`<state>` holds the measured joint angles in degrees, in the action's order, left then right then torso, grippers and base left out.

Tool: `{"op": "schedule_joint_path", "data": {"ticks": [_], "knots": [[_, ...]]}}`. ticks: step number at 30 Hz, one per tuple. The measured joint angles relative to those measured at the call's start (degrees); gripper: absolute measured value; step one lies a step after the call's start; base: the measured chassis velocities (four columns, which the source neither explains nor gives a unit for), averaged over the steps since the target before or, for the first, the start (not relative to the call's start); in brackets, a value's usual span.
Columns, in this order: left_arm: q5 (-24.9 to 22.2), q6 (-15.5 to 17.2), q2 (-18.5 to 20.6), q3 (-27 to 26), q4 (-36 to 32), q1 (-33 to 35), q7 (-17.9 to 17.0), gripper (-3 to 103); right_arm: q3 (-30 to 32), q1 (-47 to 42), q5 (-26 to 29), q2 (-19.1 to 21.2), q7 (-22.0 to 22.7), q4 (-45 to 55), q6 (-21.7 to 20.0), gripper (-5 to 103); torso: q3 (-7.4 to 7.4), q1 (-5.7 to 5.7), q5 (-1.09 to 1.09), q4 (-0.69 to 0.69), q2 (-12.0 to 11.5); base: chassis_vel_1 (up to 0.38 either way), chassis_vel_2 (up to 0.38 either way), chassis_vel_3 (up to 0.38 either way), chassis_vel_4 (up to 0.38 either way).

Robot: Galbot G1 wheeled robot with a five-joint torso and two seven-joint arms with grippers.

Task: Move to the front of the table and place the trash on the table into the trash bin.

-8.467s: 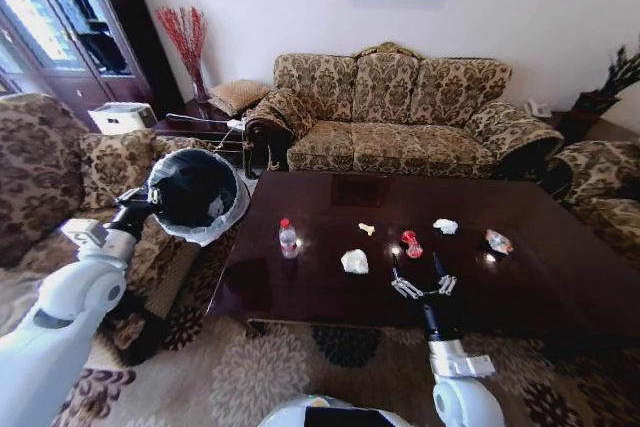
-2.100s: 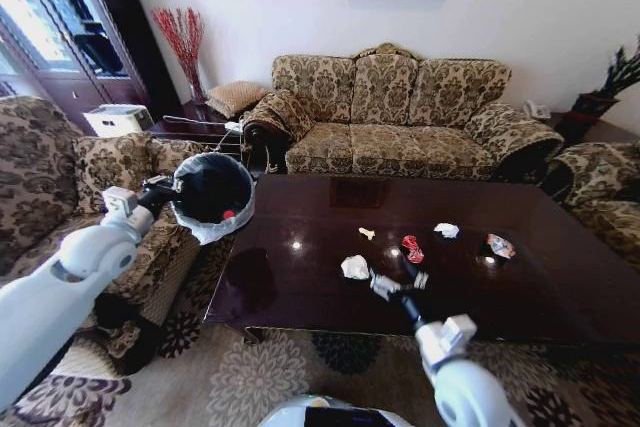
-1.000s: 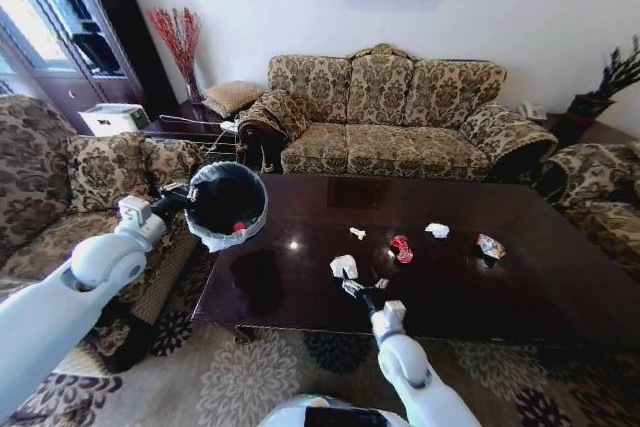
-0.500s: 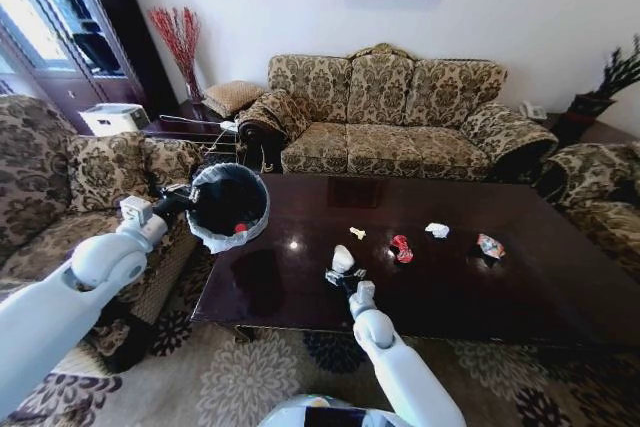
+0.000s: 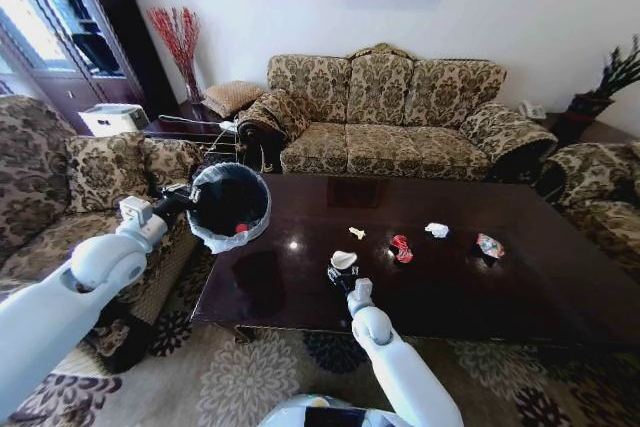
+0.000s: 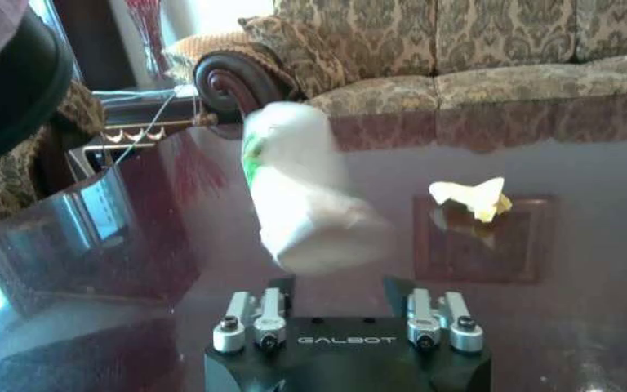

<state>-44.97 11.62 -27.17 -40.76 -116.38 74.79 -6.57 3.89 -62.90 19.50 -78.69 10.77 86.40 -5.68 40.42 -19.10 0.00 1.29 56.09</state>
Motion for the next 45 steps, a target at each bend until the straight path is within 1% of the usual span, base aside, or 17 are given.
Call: {"op": "schedule_joint_path", "data": {"ticks": [2,4,5,7,9,11,12,14,25,31,32,34,36,38,41,42,45], "knots": [[0.00,0.00,-0.11,0.00,-0.02,0.03,0.13,2,0.17,-0.06,-0.48,0.04,-0.21,0.14,1.05,39,0.00,0.00,0.00,0.00,0.00,0.000,0.000,0.000,0.000],[0.00,0.00,-0.12,0.00,-0.02,0.03,0.15,2,0.18,-0.05,-0.54,0.06,-0.26,0.19,1.18,39,0.00,0.00,0.00,0.00,0.00,0.000,0.000,0.000,0.000],[0.00,0.00,-0.14,0.00,-0.03,0.04,0.22,2,0.21,0.01,-0.69,0.12,-0.38,0.30,1.23,28,0.00,0.00,0.00,0.00,0.00,0.000,0.000,0.000,0.000],[0.00,0.00,-0.14,0.00,-0.03,0.04,0.25,2,0.24,0.05,-0.78,0.15,-0.40,0.35,1.23,28,0.00,0.00,0.00,0.00,0.00,0.000,0.000,0.000,0.000],[-0.04,0.00,-0.14,0.02,-0.02,0.04,0.38,2,0.34,0.12,-1.23,0.34,-0.44,0.66,1.28,18,0.00,0.00,0.00,0.00,0.00,0.000,0.000,0.000,0.000],[-0.06,0.00,-0.13,0.02,0.01,0.05,0.43,2,0.34,0.12,-1.25,0.43,-0.47,0.85,1.46,18,0.00,0.00,0.00,0.00,0.00,0.000,0.000,0.000,0.000],[-0.08,-0.02,-0.11,0.05,0.10,0.05,0.51,2,0.30,0.17,-1.23,0.64,-0.67,1.18,1.82,4,0.00,0.00,0.00,0.00,0.00,0.000,0.000,0.000,0.000],[-0.10,-0.06,-0.05,0.18,0.27,0.04,0.57,2,0.08,0.56,-0.95,0.88,-1.58,1.21,3.01,-5,0.00,0.00,0.00,0.00,0.00,0.000,0.000,0.000,0.000],[-0.44,-0.25,0.84,0.70,0.90,-0.34,0.63,2,-4.25,7.49,-1.58,0.28,-5.51,-3.71,6.08,-5,0.00,0.00,0.00,0.00,0.00,0.000,0.000,0.000,0.000],[-0.76,-1.00,1.68,-0.14,2.33,-0.75,0.65,2,-8.03,13.87,-2.05,-3.22,-5.65,-10.08,6.65,-4,0.00,-0.01,-0.01,0.02,0.00,0.000,0.000,0.000,0.000],[-0.85,-1.01,1.76,-0.27,2.33,-0.66,0.67,2,-8.38,15.11,-2.12,-4.49,-5.65,-11.56,6.80,1,0.00,-0.01,-0.01,0.02,0.00,0.000,0.000,0.000,0.000],[-0.87,-1.02,1.78,-0.29,2.33,-0.63,0.68,2,-8.43,15.42,-2.12,-4.83,-5.65,-11.97,6.87,1,0.00,0.00,-0.01,0.01,0.00,0.000,0.000,0.000,0.000],[-0.92,-1.02,1.81,-0.29,2.24,-0.54,0.69,2,-8.61,17.69,-2.05,-7.58,-5.65,-15.00,7.40,7,0.00,0.00,-0.01,0.02,0.01,0.000,0.000,0.000,0.000],[-0.92,-1.02,1.81,-0.22,2.24,-0.54,0.69,2,-8.62,18.63,-2.20,-8.67,-5.65,-16.59,7.73,7,0.00,0.00,-0.01,0.01,0.00,0.000,0.000,0.000,0.000],[-0.91,-1.02,1.85,0.17,2.32,-0.54,0.69,2,-8.59,21.02,-3.05,-11.03,-5.65,-21.34,9.50,27,0.00,0.00,-0.01,0.00,0.00,0.000,0.000,0.000,0.000],[-0.91,-1.02,1.85,0.17,2.32,-0.54,0.69,2,-8.59,21.02,-3.05,-11.03,-5.65,-21.34,9.50,27,0.00,0.00,-0.01,0.00,0.00,0.000,0.000,0.000,0.000],[-0.92,-1.01,2.14,0.26,2.50,-0.43,0.69,2,-8.27,22.23,-4.45,-12.61,-5.65,-25.35,11.31,42,0.00,-0.01,-0.01,0.00,0.00,0.000,0.000,0.000,0.000]]}}
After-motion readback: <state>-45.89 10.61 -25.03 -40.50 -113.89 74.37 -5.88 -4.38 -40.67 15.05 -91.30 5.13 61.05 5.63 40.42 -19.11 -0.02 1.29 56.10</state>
